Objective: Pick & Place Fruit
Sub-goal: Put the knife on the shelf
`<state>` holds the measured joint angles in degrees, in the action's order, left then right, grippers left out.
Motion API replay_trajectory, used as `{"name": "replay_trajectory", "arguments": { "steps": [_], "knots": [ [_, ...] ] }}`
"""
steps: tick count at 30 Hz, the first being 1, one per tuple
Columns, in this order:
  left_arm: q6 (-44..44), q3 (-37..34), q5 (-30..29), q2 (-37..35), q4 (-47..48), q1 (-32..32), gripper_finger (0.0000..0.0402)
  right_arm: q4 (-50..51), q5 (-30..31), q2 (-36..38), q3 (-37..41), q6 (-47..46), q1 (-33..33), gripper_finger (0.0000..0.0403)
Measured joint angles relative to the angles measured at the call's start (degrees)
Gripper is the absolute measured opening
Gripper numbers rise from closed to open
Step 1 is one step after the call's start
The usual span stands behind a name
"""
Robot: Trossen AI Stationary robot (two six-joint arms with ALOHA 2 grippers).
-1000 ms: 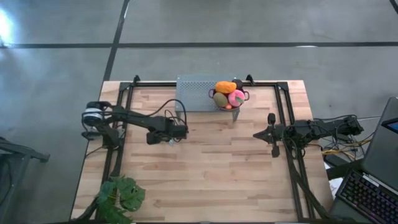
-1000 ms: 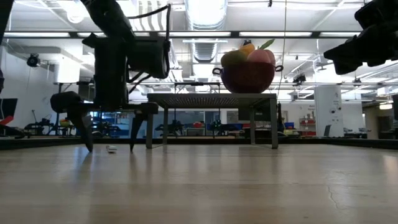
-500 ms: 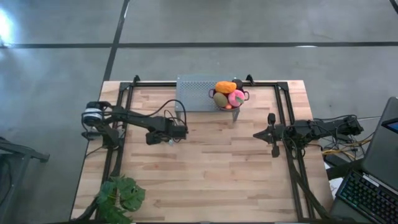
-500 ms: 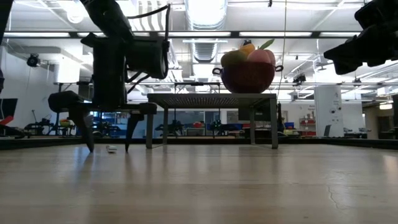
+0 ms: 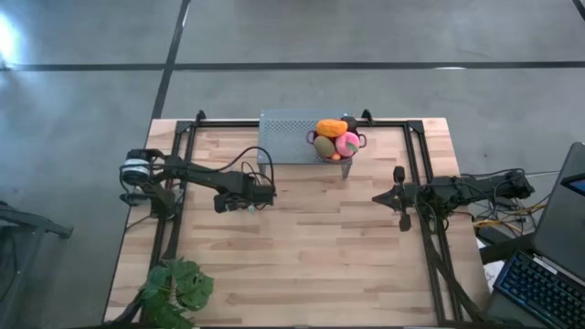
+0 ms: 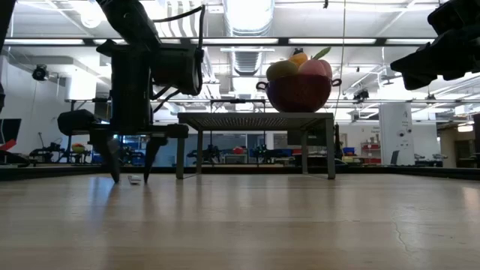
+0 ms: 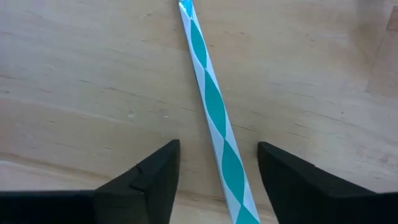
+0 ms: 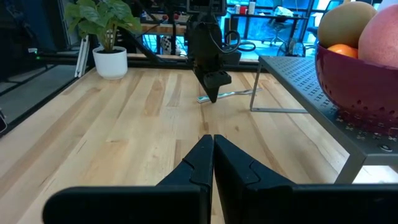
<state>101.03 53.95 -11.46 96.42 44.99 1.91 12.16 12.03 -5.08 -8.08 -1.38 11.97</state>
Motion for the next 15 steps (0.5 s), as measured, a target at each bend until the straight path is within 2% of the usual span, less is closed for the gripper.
{"name": "replay_trajectory", "arguments": {
  "steps": [15],
  "knots": [
    [-2.0, 0.0, -0.1, 0.0, 0.5, 0.0, 0.0102, 0.0, 0.0, 0.0, 0.0, 0.0, 0.0, 0.0008]
  ]
}}
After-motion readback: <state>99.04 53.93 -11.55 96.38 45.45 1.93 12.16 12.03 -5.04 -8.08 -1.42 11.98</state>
